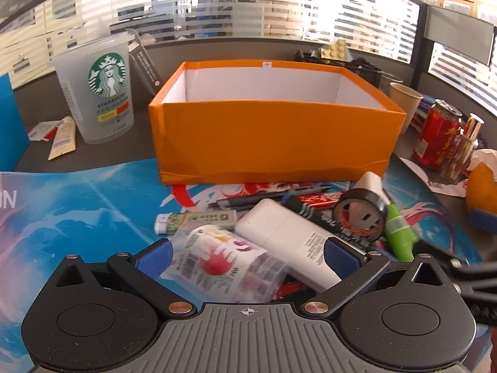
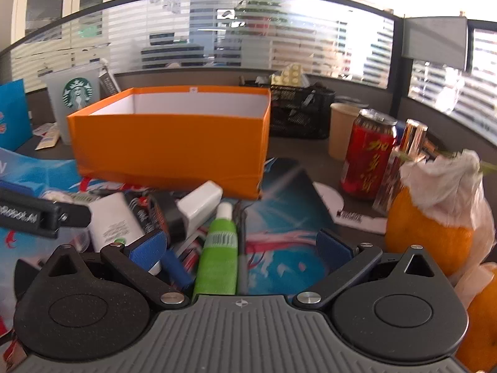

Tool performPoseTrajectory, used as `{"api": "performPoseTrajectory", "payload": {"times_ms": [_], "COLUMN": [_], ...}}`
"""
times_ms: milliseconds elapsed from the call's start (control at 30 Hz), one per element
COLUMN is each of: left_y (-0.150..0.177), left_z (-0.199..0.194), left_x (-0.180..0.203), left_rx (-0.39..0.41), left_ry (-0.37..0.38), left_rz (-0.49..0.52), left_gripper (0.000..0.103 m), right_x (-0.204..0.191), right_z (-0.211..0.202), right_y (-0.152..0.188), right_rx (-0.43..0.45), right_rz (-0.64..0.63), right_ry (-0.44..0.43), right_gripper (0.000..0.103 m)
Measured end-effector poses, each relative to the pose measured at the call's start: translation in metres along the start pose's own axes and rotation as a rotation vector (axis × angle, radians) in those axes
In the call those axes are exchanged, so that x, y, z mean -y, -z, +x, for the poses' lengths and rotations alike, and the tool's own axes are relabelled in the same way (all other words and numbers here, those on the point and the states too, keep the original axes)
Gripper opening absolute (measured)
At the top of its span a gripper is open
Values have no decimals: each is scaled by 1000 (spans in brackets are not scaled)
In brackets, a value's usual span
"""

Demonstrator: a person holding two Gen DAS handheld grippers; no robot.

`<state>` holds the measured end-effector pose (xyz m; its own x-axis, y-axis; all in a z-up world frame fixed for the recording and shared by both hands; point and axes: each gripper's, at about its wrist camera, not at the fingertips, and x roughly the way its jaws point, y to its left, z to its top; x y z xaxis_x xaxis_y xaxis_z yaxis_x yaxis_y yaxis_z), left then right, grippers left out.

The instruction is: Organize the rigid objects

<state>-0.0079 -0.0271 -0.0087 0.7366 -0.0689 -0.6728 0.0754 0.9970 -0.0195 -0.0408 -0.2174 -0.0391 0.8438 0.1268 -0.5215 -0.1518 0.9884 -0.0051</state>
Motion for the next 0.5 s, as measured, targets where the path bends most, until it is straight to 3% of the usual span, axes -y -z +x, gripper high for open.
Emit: {"api": "performPoseTrajectory", "payload": {"times_ms": [267, 500], "left_y": [8, 12], "left_z": [7, 23], "left_x": [-22, -20], "left_rx": [-23, -75], "left_ry": [-28, -67], "left_rz": [-93, -54], "left_gripper": [103, 103], "right_x": [0, -3], "right_z": [5, 8], "right_y": [17, 26], "right_rx": [-33, -50], "right_rz": [-4, 28], "right_ry": [-42, -101], "right_gripper": [103, 103]}}
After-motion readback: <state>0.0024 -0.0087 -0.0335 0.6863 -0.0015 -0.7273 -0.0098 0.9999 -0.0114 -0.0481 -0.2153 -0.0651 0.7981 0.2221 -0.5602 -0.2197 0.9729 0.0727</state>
